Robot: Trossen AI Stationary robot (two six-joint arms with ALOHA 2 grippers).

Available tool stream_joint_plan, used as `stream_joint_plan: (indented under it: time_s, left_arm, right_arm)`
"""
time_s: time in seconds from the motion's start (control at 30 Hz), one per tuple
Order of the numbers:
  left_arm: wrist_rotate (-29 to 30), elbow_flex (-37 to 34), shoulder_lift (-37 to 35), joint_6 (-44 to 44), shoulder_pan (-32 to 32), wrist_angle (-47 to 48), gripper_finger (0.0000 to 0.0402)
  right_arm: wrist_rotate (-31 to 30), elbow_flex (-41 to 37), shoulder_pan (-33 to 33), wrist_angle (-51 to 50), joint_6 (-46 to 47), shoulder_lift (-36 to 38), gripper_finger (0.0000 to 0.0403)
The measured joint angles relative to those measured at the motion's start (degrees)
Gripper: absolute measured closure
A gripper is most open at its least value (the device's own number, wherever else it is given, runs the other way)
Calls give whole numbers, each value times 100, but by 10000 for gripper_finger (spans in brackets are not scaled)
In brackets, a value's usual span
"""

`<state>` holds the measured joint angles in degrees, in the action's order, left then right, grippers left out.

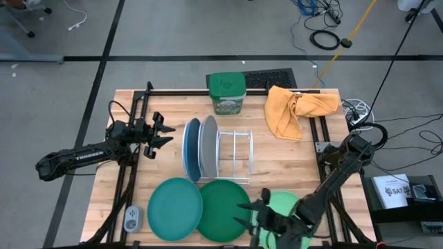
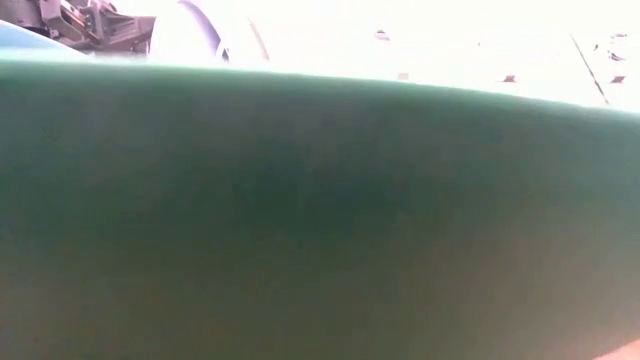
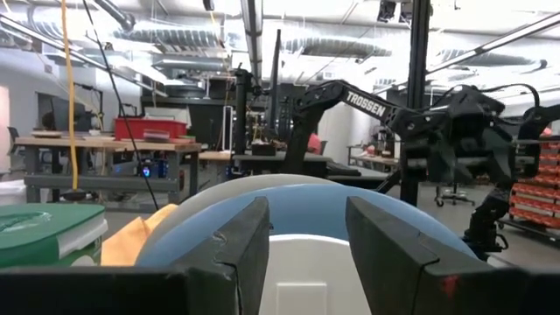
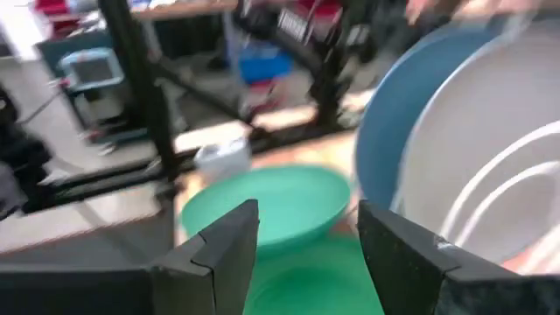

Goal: Sort dishes
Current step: Put the light green plate in the dish rack

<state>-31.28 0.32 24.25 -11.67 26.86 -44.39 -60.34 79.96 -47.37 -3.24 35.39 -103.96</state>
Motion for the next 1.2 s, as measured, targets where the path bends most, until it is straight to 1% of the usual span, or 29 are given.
stream_joint_plan:
  time_s: [0.1, 0.17, 0.37, 0.43, 0.5, 0.63, 0.73, 0.8, 1.0, 1.13, 1.2]
  left_arm:
    - [1, 0, -2, -3, 1, -25, 248]
    - [-1, 0, 0, -5, -1, -23, 248]
    - [1, 2, 0, -149, -1, -22, 248]
    - [1, 2, -1, -150, -1, -23, 248]
    - [1, 2, -2, -150, 1, -23, 248]
    - [1, 2, 0, -124, 0, -18, 248]
    - [6, 2, 0, -106, 1, -19, 248]
    - [23, 2, -2, -104, 0, -20, 248]
    - [71, 2, -1, -103, 0, -30, 248]
    - [73, 2, -1, -134, 0, -76, 248]
    - [72, 2, 0, -136, 0, -98, 248]
  right_arm:
    - [901, 0, 228, -229, 371, -28, 218]
    - [1369, 10, 346, -754, 821, 7, 223]
    - [3194, 610, 653, -4125, 2962, 11, 238]
    - [3544, 861, 668, -5000, 3282, 4, 241]
    - [3746, 1125, 651, -5693, 3429, 6, 243]
    - [4241, 1204, 574, -6655, 3342, 6, 245]
    - [4762, 1011, 565, -6973, 2916, -35, 244]
    - [4949, 813, 568, -6971, 2520, -68, 242]
    - [4981, 239, 752, -6877, 1698, -68, 239]
    - [5001, -81, 955, -6493, 1219, -66, 238]
    - [5111, -198, 1070, -6262, 951, -66, 238]
